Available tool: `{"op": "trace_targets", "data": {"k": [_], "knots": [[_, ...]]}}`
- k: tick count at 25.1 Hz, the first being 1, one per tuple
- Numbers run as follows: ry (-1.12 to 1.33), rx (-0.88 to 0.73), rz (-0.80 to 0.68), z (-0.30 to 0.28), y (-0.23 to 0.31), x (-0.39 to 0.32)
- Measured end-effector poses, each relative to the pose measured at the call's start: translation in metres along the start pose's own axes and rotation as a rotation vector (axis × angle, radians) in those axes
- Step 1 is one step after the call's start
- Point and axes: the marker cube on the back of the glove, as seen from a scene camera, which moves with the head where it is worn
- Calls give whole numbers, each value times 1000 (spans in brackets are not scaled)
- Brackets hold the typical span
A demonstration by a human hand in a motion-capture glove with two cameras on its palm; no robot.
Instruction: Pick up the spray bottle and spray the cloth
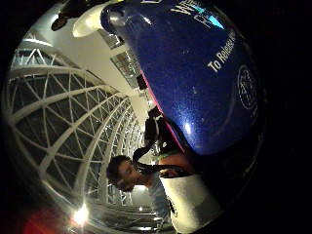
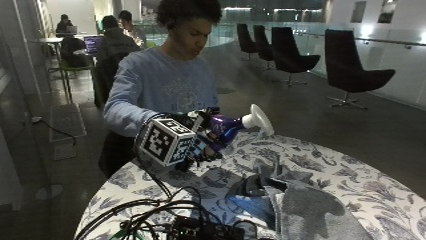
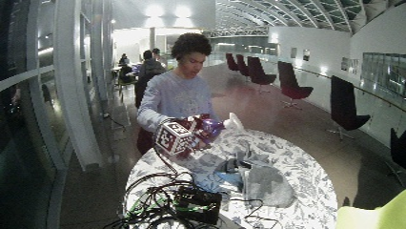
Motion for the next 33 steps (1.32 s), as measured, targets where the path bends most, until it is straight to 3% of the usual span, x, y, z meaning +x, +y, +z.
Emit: {"op": "trace_targets", "data": {"k": [3,7,12,17,25,33], "knots": [[-13,14,-101,10,-1,-9],[-14,18,-351,35,0,-31],[77,11,-654,90,-7,-59],[78,10,-848,154,-26,-68],[68,-30,-803,219,-67,-47],[121,-27,-746,233,-81,-37]]}}
